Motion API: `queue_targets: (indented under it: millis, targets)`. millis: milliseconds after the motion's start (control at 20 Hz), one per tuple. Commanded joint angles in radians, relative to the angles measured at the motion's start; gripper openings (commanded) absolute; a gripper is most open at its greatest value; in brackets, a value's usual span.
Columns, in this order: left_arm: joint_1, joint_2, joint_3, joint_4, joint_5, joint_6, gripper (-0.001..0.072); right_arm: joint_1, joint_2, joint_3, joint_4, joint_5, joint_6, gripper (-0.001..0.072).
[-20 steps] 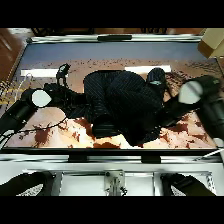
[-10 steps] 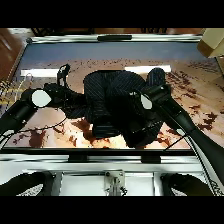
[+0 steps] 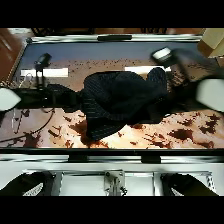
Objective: Fold the shirts.
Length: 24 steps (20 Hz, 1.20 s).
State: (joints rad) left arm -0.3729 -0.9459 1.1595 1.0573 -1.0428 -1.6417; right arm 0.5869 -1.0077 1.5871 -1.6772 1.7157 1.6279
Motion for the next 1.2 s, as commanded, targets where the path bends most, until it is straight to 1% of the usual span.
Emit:
queue_targets:
  millis: [0,100,200,350,500,600,650,700,750,800,850,900,950,1050,1150]
  targets:
    - [0.005,0.145,0.012,-0.064,0.033,0.002,0.0060,0.001,0.070,0.087,0.209,0.020,0.018,0.0100]
    - [0.012,0.176,0.012,-0.039,0.093,0.002,0.0059,0.001,0.035,0.087,0.209,0.042,0.021,0.0100]
    - [0.050,0.158,0.011,-0.012,0.109,0.001,0.0060,0.001,-0.039,0.087,0.147,0.064,0.008,0.0101]
    - [0.135,0.064,-0.004,0.087,0.097,-0.066,0.0060,0.001,-0.195,0.087,0.044,0.093,-0.046,0.0101]
    - [0.187,-0.104,-0.060,0.090,0.071,-0.074,0.0061,0.001,-0.369,0.087,-0.003,-0.005,-0.066,0.0101]
    - [0.183,-0.227,-0.069,0.069,0.000,-0.069,0.0061,0.001,-0.464,0.087,0.034,-0.062,-0.066,0.0101]
    - [0.183,-0.272,-0.068,0.032,-0.031,-0.029,0.0072,0.001,-0.496,0.087,0.068,-0.072,-0.066,0.0100]
    - [0.183,-0.298,-0.068,-0.009,-0.051,0.024,0.0150,0.001,-0.518,0.087,0.105,-0.079,-0.066,0.0101]
    - [0.183,-0.307,-0.067,-0.033,-0.059,0.059,0.0287,0.001,-0.528,0.087,0.132,-0.087,-0.065,0.0101]
    - [0.184,-0.305,-0.063,-0.034,-0.061,0.063,0.0527,0.001,-0.530,0.087,0.145,-0.100,-0.064,0.0101]
    - [0.189,-0.298,-0.051,-0.032,-0.073,0.064,0.0691,0.001,-0.530,0.087,0.150,-0.108,-0.064,0.0101]
    - [0.201,-0.290,-0.027,-0.028,-0.105,0.090,0.0696,0.001,-0.530,0.087,0.150,-0.108,-0.065,0.0101]
    - [0.218,-0.278,0.008,-0.021,-0.156,0.129,0.0662,0.001,-0.530,0.087,0.150,-0.108,-0.065,0.0101]
    - [0.260,-0.245,0.095,0.056,-0.270,0.138,0.0662,0.001,-0.530,0.087,0.150,-0.108,-0.065,0.0101]
    - [0.306,-0.192,0.179,0.185,-0.373,0.138,0.0662,0.001,-0.530,0.087,0.150,-0.108,-0.065,0.0101]
